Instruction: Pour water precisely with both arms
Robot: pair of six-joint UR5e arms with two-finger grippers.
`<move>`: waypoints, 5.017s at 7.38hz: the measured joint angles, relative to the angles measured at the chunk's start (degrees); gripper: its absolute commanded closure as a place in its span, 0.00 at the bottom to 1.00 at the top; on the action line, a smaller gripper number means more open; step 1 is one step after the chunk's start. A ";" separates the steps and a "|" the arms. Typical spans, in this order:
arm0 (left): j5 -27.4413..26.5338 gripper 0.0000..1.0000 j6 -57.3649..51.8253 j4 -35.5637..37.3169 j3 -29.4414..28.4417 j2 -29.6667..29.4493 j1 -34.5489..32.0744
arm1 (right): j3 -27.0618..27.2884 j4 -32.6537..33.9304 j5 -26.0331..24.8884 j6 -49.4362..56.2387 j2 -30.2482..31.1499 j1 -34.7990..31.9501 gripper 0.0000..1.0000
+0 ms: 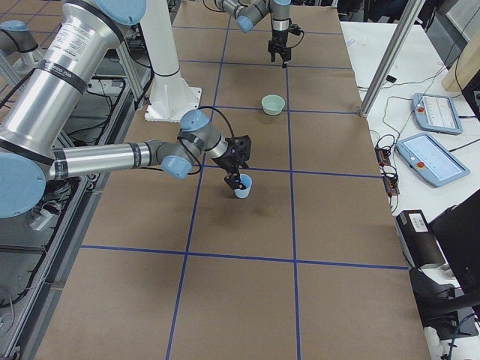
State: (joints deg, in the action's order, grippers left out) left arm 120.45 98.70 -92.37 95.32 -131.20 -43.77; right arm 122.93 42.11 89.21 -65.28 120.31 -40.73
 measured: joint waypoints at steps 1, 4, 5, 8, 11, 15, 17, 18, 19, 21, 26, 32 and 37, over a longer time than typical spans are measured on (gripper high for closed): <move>0.01 0.00 -0.02 0.00 0.02 0.01 0.00 | 0.73 0.00 -4.75 -3.20 1.11 4.91 0.00; -0.04 0.00 -1.76 0.00 0.34 0.91 -0.10 | 1.26 0.29 -22.63 -13.51 3.18 22.72 0.00; -0.02 0.00 -2.26 0.00 0.61 1.59 -0.17 | 0.99 1.53 -27.79 -17.17 3.42 27.72 0.00; 0.07 0.00 -2.52 0.00 0.97 2.33 0.02 | -4.84 4.49 -38.43 -24.20 1.64 35.82 0.00; 0.13 0.00 -2.54 0.02 0.67 2.36 0.17 | -9.35 4.51 -42.32 -25.04 -2.04 36.64 0.00; 0.14 0.00 -2.55 0.00 0.31 2.35 0.17 | -13.01 4.48 -48.27 -25.07 -4.65 36.69 0.00; 0.08 0.00 -2.55 0.02 0.27 2.35 0.05 | -15.29 4.48 -51.00 -25.02 -6.13 36.68 0.00; 0.06 0.00 -2.55 0.04 0.24 2.35 0.03 | -16.03 4.46 -51.64 -24.94 -6.57 36.64 0.00; 0.05 0.00 -2.55 0.04 0.23 2.35 -0.02 | -16.66 4.42 -52.17 -24.77 -7.20 36.59 0.00; 0.05 0.00 -2.55 0.08 0.22 2.36 -0.07 | -17.83 4.45 -53.10 -24.46 -8.08 36.47 0.00; -0.01 0.00 -2.55 0.00 0.19 2.51 0.06 | -19.54 4.39 -53.18 -22.86 -9.42 34.28 0.00; -0.02 0.00 -2.55 0.00 -0.16 2.48 0.16 | -19.62 4.25 -52.85 -21.51 -12.36 31.91 1.00; 0.41 0.00 -3.88 -0.04 0.76 2.76 -0.68 | -17.91 -12.09 -40.19 4.65 -15.95 21.45 1.00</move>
State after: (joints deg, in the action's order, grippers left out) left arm 120.86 94.82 -92.41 96.08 -128.44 -44.46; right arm 105.02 30.02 49.02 -60.63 104.37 -19.28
